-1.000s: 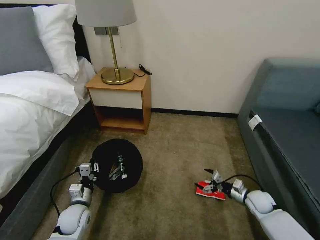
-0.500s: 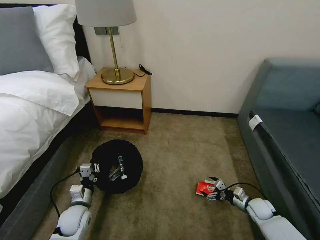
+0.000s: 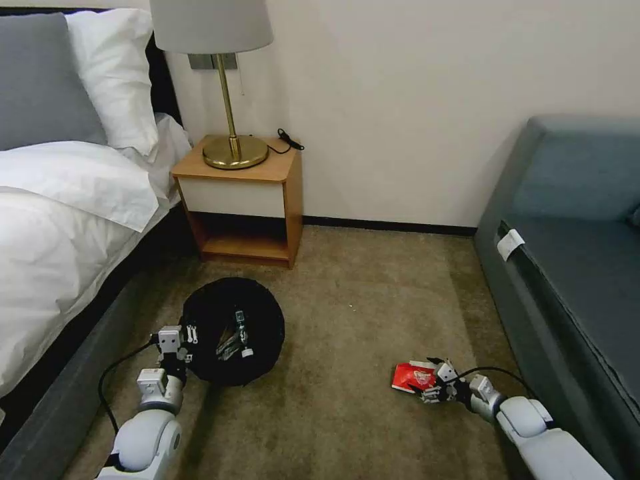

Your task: Pick up the trash bin, then pick up the garbage on the floor and place it into the trash bin.

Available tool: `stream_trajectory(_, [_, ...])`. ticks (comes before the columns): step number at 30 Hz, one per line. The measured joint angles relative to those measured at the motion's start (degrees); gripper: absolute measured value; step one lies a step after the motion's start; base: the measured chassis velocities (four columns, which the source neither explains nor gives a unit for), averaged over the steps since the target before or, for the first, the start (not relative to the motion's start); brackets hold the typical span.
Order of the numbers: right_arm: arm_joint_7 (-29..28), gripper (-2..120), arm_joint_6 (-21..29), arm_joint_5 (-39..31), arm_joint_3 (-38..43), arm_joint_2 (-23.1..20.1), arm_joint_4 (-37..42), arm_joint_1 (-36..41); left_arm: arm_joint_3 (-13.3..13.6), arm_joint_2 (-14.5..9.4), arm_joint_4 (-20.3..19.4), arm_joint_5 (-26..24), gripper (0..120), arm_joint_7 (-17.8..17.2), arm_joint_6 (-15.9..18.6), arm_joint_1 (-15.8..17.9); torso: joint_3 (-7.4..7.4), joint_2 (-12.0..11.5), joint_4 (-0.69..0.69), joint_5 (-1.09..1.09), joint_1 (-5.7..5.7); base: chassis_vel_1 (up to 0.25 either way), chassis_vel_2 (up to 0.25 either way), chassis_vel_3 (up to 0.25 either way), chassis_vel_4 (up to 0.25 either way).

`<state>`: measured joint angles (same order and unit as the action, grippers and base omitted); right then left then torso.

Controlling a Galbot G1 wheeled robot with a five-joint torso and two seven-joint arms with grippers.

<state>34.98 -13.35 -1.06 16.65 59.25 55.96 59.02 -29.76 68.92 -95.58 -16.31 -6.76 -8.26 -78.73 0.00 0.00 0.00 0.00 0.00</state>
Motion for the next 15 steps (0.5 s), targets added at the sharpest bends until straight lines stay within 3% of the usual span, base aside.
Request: stream_trajectory(15, [3.27, 100, -1.14, 7.33, 4.31, 3.21, -4.45, -1.90, 0.32, 0.23, -1.18, 0.37, 4, -0.01, 0.77, 0.04, 0.00, 0.00, 0.00, -0.01, 0.00, 0.000, 0.000, 0.000, 0.000])
